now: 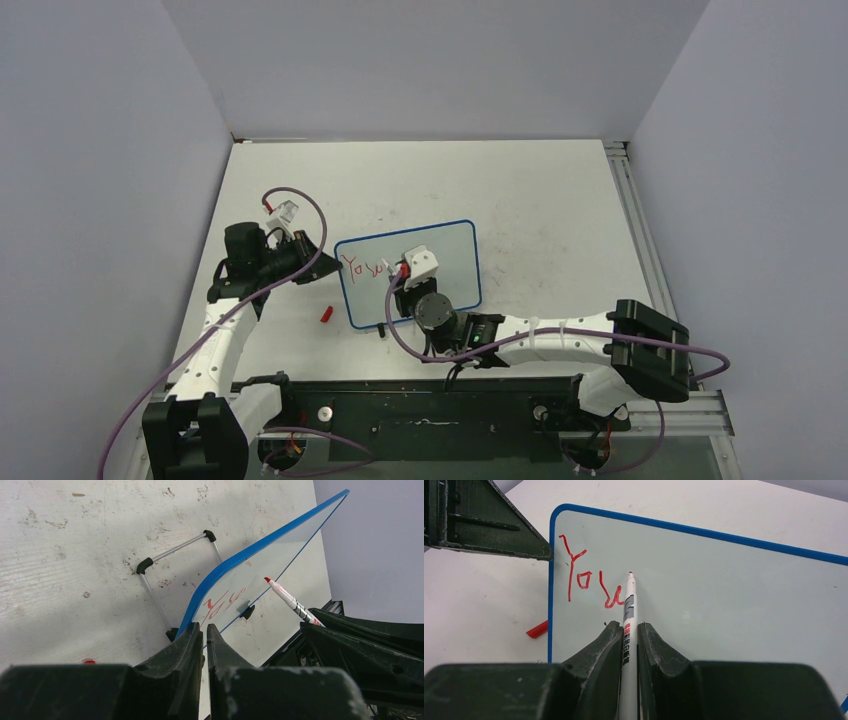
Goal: Write a sentence on the whiteboard
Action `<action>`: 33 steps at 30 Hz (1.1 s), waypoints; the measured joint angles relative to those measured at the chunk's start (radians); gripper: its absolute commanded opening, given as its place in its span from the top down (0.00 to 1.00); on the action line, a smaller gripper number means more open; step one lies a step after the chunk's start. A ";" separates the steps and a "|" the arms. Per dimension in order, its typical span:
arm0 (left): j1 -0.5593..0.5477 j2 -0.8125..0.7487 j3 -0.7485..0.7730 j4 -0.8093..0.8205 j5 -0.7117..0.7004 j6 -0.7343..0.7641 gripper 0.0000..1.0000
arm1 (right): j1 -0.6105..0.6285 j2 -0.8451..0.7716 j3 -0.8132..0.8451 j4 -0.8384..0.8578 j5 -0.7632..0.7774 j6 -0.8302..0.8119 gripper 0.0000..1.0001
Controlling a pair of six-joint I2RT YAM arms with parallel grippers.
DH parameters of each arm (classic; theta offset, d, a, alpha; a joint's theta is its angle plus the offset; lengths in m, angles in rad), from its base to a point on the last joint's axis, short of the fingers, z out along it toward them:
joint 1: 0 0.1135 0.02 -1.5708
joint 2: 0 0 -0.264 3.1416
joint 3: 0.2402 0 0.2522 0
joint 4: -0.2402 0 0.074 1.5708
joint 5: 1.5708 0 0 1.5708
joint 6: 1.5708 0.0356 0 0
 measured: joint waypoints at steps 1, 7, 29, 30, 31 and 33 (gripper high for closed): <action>0.000 0.000 0.000 0.000 0.000 0.000 0.92 | -0.001 0.001 0.000 0.002 0.000 0.000 0.95; 0.000 0.000 0.000 0.000 0.000 0.000 0.92 | -0.014 0.004 0.000 0.003 0.000 0.000 0.95; 0.000 0.002 0.000 0.000 0.000 0.000 0.92 | -0.026 0.013 -0.002 0.003 0.007 0.021 0.95; 0.000 0.002 0.000 0.000 0.000 0.000 0.92 | -0.026 0.013 -0.003 0.003 0.008 0.024 0.95; 0.000 0.002 0.000 0.000 0.000 0.000 0.92 | -0.026 0.013 -0.005 0.003 0.010 0.027 0.95; 0.000 0.002 0.000 0.000 0.000 0.000 0.92 | -0.026 0.013 -0.010 0.003 0.011 0.031 0.95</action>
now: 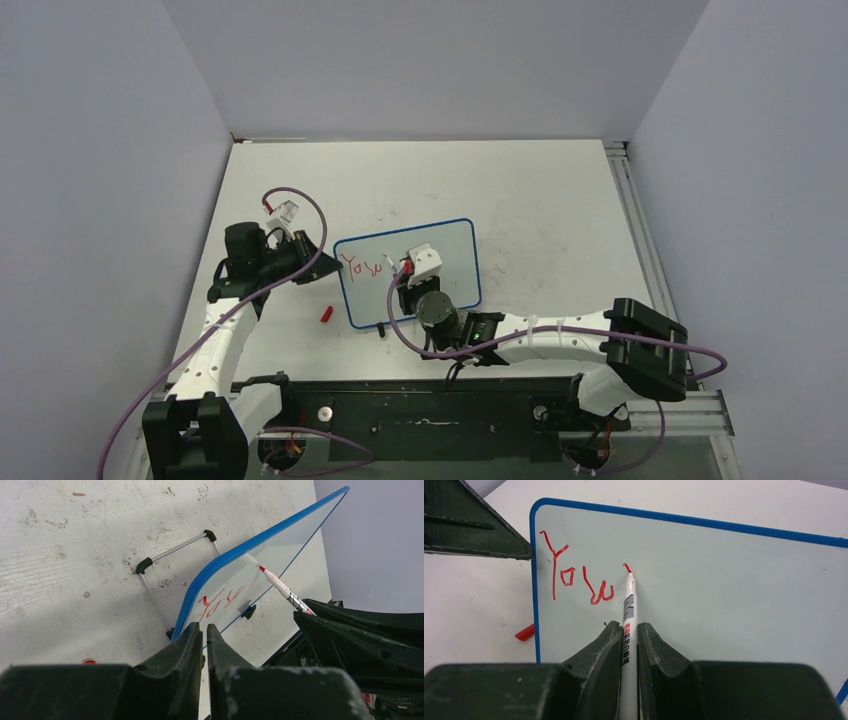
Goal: Write a sentence on the whiteboard
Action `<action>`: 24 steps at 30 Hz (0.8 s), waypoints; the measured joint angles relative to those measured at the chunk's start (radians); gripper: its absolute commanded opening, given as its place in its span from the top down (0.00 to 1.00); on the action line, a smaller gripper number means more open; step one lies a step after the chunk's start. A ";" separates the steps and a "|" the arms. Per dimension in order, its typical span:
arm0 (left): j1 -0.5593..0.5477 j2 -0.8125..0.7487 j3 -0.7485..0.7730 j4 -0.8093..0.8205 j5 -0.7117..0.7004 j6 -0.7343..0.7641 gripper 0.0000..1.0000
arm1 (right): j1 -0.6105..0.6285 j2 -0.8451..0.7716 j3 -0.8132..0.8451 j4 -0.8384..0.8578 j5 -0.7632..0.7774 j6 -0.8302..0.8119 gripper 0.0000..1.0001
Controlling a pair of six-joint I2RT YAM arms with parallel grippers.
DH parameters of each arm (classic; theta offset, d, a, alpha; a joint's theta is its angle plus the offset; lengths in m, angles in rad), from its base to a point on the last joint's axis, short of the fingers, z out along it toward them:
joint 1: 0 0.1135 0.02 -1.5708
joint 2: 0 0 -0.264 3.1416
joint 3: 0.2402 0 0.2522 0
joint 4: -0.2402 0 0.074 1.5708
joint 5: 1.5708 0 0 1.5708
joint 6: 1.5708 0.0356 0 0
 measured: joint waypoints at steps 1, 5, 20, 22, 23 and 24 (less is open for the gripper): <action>0.000 0.000 0.000 0.000 0.000 0.000 0.92 | 0.000 0.000 -0.003 0.000 0.001 0.001 0.95; 0.000 0.000 0.000 0.000 0.000 0.000 0.92 | 0.000 -0.005 -0.013 0.000 0.005 0.005 0.95; 0.000 0.000 0.000 0.000 0.001 0.000 0.92 | 0.055 -0.042 -0.031 0.006 -0.042 -0.055 0.95; 0.000 0.000 0.000 0.000 0.001 0.000 0.92 | 0.061 -0.063 -0.032 0.003 -0.029 -0.055 0.95; 0.000 0.000 0.000 0.000 0.001 0.000 0.91 | 0.060 -0.073 -0.032 0.002 -0.022 -0.055 0.95; 0.000 0.000 0.000 0.000 0.001 0.000 0.88 | 0.058 -0.082 -0.032 -0.001 -0.014 -0.055 0.95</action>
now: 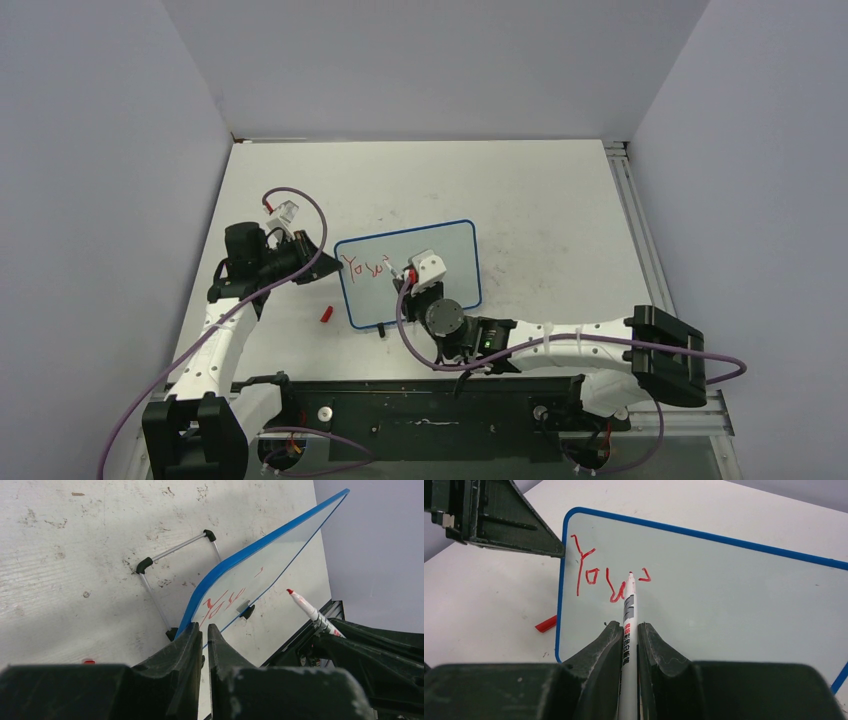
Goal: Write a sentence on the whiteboard
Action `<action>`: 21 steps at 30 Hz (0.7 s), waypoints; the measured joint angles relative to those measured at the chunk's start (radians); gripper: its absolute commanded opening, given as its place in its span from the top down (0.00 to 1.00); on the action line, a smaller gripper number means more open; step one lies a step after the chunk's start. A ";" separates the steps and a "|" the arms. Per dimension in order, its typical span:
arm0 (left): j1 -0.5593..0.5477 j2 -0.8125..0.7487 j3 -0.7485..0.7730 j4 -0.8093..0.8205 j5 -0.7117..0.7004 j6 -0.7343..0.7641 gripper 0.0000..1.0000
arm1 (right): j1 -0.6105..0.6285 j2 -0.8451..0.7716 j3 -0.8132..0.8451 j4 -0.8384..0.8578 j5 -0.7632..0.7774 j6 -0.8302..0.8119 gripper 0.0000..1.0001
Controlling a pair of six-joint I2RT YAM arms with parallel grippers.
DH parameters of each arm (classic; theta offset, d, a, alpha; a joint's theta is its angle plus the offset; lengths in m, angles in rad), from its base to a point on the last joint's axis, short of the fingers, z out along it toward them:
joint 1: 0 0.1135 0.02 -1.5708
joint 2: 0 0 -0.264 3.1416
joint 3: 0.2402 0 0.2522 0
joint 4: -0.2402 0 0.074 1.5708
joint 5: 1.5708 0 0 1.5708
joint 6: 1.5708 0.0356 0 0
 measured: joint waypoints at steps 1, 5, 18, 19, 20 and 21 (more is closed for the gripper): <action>0.000 0.000 0.000 0.000 0.000 0.000 0.86 | -0.002 -0.007 0.000 -0.003 0.006 0.001 0.95; -0.005 0.000 0.000 0.000 0.000 0.000 0.77 | -0.018 -0.011 -0.003 -0.019 0.014 0.005 0.95; -0.012 0.002 0.002 -0.015 -0.013 0.008 0.73 | -0.034 -0.011 -0.017 -0.036 0.012 0.021 0.95; -0.012 -0.002 0.002 -0.020 -0.019 0.009 0.72 | -0.034 -0.011 -0.017 -0.036 0.012 0.021 0.95; -0.012 -0.008 0.002 -0.024 -0.026 0.011 0.71 | -0.035 -0.011 -0.017 -0.036 0.012 0.021 0.95; -0.012 -0.017 0.002 -0.029 -0.033 0.012 0.69 | -0.036 -0.011 -0.017 -0.036 0.012 0.021 0.95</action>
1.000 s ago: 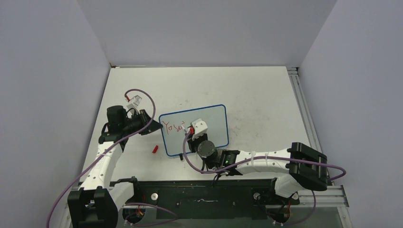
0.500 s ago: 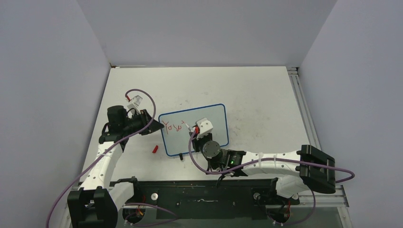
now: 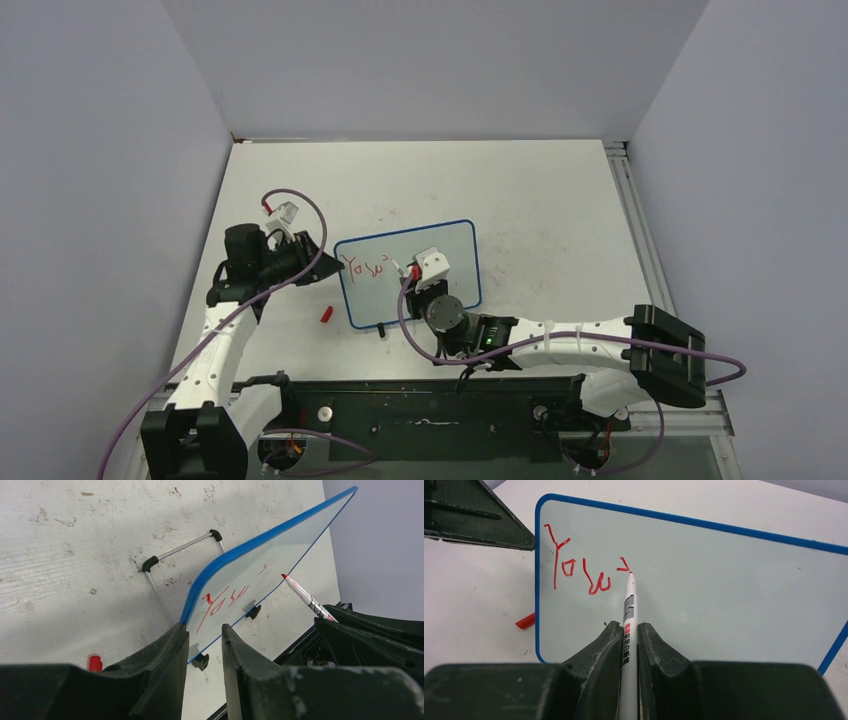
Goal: Write a sentence on the whiteboard
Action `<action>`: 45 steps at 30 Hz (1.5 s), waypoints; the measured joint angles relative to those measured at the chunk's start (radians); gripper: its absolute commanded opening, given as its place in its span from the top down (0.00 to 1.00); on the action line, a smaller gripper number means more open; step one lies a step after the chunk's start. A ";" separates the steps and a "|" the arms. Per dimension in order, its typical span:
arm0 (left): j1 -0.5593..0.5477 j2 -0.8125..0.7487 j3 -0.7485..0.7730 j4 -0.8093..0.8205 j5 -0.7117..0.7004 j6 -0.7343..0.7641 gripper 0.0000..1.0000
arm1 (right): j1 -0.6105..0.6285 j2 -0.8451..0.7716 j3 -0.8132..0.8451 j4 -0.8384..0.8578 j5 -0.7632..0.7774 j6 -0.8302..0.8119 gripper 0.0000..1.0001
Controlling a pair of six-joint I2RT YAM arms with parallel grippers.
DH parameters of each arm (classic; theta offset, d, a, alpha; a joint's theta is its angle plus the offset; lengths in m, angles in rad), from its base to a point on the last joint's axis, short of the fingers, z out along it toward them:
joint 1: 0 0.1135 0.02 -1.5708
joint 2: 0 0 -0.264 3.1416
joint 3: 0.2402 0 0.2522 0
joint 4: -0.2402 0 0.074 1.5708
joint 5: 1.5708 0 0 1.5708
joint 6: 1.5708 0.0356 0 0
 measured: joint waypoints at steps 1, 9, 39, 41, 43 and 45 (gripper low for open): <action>0.000 -0.012 0.000 -0.002 -0.008 0.001 0.68 | -0.002 0.000 0.000 0.000 -0.001 0.000 0.95; 0.000 -0.039 0.001 -0.008 -0.042 0.018 0.59 | -0.003 0.000 0.000 0.000 -0.002 0.000 0.95; -0.013 0.054 0.001 0.000 -0.002 0.014 0.75 | -0.023 0.018 -0.001 0.008 -0.021 0.008 0.95; -0.014 0.055 0.001 0.001 -0.002 0.014 0.76 | -0.023 0.026 -0.001 0.008 -0.023 0.008 0.95; -0.014 0.057 0.001 0.002 -0.002 0.014 0.77 | -0.023 0.031 -0.001 0.007 -0.026 0.008 0.95; -0.015 0.058 0.001 0.002 -0.002 0.014 0.78 | -0.024 0.031 -0.001 0.008 -0.026 0.008 0.95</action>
